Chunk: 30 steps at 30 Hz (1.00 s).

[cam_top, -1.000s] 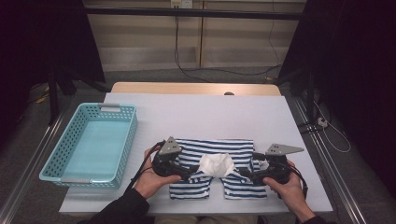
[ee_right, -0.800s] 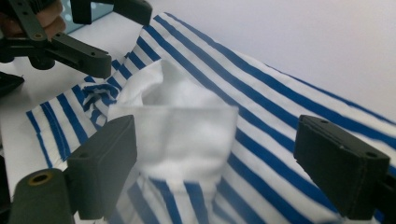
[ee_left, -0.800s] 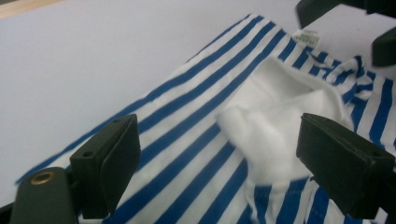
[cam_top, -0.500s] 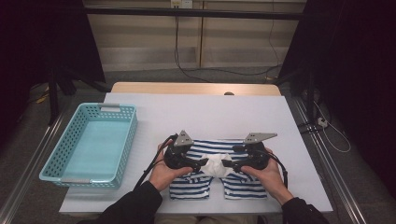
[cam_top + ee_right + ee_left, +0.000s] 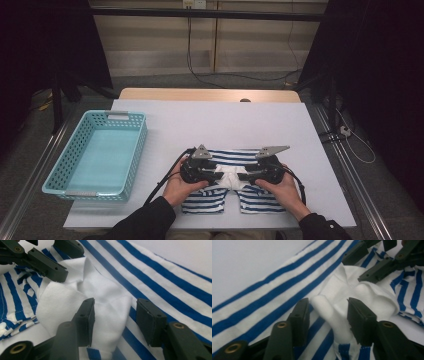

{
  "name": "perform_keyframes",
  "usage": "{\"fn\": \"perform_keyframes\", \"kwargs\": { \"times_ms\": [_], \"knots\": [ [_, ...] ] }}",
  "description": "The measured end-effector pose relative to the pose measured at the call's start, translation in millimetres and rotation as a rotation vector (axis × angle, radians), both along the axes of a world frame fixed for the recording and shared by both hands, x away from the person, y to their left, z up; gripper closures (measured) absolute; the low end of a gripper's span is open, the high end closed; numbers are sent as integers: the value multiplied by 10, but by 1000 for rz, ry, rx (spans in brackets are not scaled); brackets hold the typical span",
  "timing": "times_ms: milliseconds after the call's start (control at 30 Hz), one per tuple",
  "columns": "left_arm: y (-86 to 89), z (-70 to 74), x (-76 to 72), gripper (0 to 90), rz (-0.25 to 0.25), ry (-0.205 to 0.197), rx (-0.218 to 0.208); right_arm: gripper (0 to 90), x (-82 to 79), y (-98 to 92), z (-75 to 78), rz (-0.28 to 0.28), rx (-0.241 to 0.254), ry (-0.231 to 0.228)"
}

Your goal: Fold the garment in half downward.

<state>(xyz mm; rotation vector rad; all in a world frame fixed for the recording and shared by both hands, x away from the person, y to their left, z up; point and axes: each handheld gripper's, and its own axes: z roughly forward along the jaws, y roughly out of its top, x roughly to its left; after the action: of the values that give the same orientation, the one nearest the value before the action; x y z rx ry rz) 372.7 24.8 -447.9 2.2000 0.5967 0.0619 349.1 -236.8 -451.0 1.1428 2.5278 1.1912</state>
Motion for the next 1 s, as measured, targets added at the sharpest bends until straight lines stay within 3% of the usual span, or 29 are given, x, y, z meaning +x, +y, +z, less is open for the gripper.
{"fn": "perform_keyframes", "kwargs": {
  "times_ms": [33, 100, 233, 267, 300, 367, 467, 600, 667, 800, 1000],
  "knots": [
    [-12, -31, 3, 548, -1, 5, -22, 518, -2, 4, -13, 2, -3, 5],
    [-22, -62, 2, 550, 2, 13, 5, 541, -4, 2, -13, -4, -7, 9],
    [-9, -99, 0, 567, 16, 6, -19, 622, -11, 1, -13, -11, -25, 0],
    [-12, -100, -7, 578, 35, 8, -19, 653, -12, 10, -14, -6, -34, -12],
    [-14, -92, -13, 579, 28, 14, -3, 674, -14, 20, -19, -10, -32, -15],
    [-37, -99, -28, 585, 27, -8, -3, 719, -11, 32, -25, -5, -24, -15],
    [-40, -102, -27, 598, 37, -4, -9, 761, -9, 33, -27, -14, -21, -8],
    [-37, -103, -19, 701, 31, 12, -20, 862, -2, 20, -25, -4, -7, -9],
    [-35, -100, -25, 749, 13, 4, -11, 872, -8, 24, -16, 0, -4, -7],
    [-44, -101, -40, 838, 25, 13, -31, 876, -26, 16, 16, 10, 12, -28],
    [3, -74, -58, 851, 23, 40, -41, 877, -67, -24, 79, 15, 37, -44]
  ]
}}
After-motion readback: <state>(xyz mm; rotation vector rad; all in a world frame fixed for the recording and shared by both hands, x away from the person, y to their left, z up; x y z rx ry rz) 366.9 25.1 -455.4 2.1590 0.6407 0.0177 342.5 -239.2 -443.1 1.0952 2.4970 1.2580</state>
